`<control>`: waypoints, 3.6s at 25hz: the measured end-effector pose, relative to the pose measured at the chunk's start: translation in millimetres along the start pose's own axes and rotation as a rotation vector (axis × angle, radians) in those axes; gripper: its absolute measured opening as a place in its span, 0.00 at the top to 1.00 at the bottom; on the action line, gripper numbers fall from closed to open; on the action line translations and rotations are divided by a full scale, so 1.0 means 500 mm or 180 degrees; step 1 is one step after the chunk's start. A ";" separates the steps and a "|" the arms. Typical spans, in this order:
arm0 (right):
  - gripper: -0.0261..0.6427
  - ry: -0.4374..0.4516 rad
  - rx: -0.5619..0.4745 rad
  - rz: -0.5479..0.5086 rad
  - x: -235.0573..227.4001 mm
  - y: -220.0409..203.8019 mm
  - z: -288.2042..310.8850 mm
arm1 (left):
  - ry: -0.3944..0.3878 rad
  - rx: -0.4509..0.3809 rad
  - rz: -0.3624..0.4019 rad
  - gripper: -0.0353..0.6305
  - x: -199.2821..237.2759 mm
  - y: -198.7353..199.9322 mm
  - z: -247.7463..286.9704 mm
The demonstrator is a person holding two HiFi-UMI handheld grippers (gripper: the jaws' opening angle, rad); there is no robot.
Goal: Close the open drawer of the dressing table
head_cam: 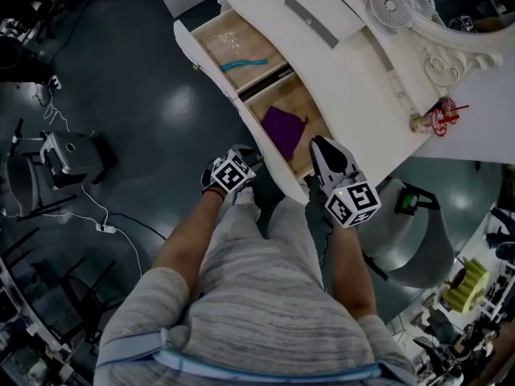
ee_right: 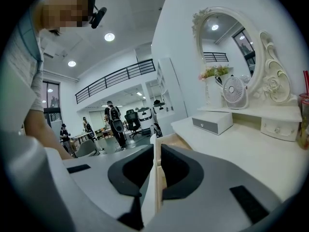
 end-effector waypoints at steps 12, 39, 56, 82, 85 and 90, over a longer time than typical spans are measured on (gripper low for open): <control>0.94 0.0056 0.0089 0.0049 -0.015 -0.007 0.021 | -0.0049 0.0413 0.0174 0.71 0.008 -0.017 0.062; 0.94 -0.0213 0.0062 0.0157 -0.104 0.008 -0.041 | -0.0124 0.0448 0.0474 0.77 0.015 0.100 0.140; 0.94 -0.0393 0.0022 0.0307 -0.184 0.008 -0.089 | -0.0063 0.0303 0.0538 0.77 0.024 0.233 0.230; 0.94 -0.0370 0.0118 0.0266 -0.231 0.018 -0.104 | 0.0097 0.0169 0.0491 0.78 0.033 0.357 0.311; 0.94 -0.0369 0.0120 0.0278 -0.234 0.018 -0.105 | 0.0126 0.0192 0.0483 0.78 0.034 0.364 0.314; 0.94 -0.0354 0.0135 0.0272 -0.239 0.016 -0.106 | 0.0125 0.0178 0.0455 0.78 0.035 0.365 0.316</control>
Point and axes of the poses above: the fingertips, and each gripper's own axes: z forward along the fingers, x to its left, y out of its top, the point moved 8 cm from there along -z, backward along the fingers, and after that the axes turned 2 degrees about x, right-handed, at the moved point
